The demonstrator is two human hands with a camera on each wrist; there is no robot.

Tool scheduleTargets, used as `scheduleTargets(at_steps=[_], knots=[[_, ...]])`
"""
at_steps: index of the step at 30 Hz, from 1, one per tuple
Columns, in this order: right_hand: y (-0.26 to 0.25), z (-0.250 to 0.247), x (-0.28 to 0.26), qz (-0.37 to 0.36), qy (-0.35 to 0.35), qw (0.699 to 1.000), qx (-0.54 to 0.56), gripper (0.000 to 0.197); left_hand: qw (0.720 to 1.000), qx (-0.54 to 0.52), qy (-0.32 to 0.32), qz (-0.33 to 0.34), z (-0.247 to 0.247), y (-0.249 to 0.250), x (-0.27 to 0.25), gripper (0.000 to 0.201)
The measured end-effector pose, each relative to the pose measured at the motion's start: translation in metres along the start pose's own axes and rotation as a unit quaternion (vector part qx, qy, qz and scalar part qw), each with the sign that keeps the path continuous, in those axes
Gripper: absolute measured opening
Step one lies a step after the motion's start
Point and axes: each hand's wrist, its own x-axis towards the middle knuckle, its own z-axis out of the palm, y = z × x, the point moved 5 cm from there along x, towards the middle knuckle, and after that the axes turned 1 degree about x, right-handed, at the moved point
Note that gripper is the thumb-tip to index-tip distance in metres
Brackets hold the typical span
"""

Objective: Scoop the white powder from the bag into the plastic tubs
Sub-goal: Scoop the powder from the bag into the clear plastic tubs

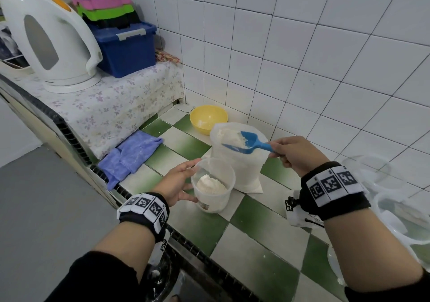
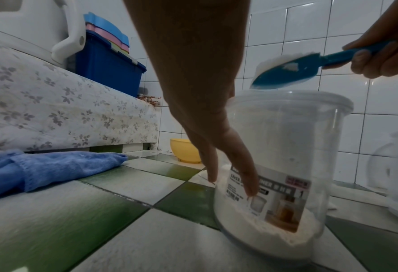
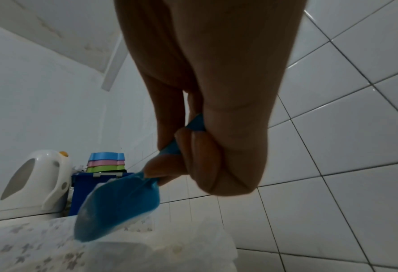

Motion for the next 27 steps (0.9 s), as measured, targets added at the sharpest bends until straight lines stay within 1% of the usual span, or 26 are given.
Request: scheduleTargets(at_steps=[2, 4, 6, 10, 13, 16, 19, 21, 24, 27], knots=[[-0.002, 0.006, -0.009, -0.008, -0.033, 0.999, -0.017, 0.021, 1.0, -0.001, 0.0, -0.001, 0.0, 0.0, 0.0, 0.029], [-0.005, 0.017, -0.017, -0.02, -0.058, 0.996, -0.068, 0.02, 1.0, -0.002, -0.001, -0.001, 0.001, 0.0, -0.001, 0.03], [-0.007, 0.03, -0.023, -0.033, -0.068, 0.988, -0.131, 0.02, 1.0, -0.002, -0.001, -0.001, 0.001, -0.001, -0.001, 0.03], [-0.009, 0.052, -0.03, -0.078, -0.048, 0.966, -0.241, 0.022, 1.0, 0.002, 0.003, 0.0, 0.002, 0.0, -0.002, 0.03], [-0.011, 0.066, -0.036, -0.121, -0.031, 0.935, -0.33, 0.025, 1.0, 0.006, 0.007, 0.003, 0.002, 0.0, -0.002, 0.03], [-0.009, 0.078, -0.038, -0.18, -0.014, 0.907, -0.381, 0.029, 1.0, 0.005, 0.009, 0.0, 0.002, 0.0, -0.001, 0.03], [-0.008, 0.087, -0.042, -0.227, -0.003, 0.882, -0.412, 0.036, 1.0, 0.001, 0.009, -0.005, 0.002, 0.0, -0.002, 0.03], [-0.01, 0.089, -0.045, -0.251, 0.009, 0.874, -0.417, 0.038, 1.0, -0.001, 0.009, -0.008, 0.002, 0.0, -0.002, 0.03], [-0.01, 0.087, -0.047, -0.265, 0.028, 0.874, -0.406, 0.037, 1.0, -0.002, 0.008, -0.011, 0.002, 0.0, -0.002, 0.03], [-0.011, 0.082, -0.045, -0.246, 0.025, 0.883, -0.398, 0.034, 1.0, 0.0, 0.006, -0.013, 0.002, 0.0, -0.002, 0.028]])
